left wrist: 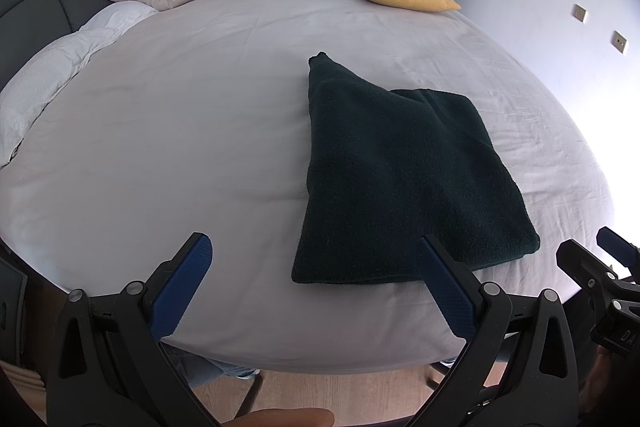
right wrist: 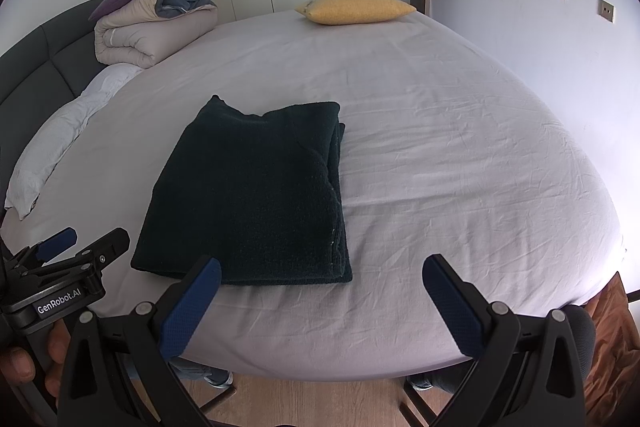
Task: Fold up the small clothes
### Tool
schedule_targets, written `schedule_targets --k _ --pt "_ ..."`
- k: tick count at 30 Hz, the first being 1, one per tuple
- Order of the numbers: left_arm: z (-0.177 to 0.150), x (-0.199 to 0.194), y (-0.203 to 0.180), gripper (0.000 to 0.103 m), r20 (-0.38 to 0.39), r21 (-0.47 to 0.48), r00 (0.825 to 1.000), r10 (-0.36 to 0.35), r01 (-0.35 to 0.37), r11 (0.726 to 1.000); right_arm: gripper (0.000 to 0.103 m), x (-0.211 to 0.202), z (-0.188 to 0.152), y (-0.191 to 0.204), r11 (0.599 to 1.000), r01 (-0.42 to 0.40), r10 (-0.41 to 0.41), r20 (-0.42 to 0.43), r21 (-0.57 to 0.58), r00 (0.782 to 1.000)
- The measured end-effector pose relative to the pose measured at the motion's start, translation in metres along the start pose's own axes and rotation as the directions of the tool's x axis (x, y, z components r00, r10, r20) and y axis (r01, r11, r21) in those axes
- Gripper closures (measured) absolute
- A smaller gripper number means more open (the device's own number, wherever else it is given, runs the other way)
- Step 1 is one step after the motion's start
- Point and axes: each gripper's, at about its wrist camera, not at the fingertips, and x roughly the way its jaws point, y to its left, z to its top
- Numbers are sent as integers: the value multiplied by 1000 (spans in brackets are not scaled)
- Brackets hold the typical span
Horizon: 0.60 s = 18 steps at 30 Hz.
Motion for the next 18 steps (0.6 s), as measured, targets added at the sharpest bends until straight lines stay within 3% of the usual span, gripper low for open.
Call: schedule_targets --k 18 --pt "0 1 0 0 -1 2 1000 -1 1 1000 0 0 1 -1 1000 0 0 -1 -1 1000"
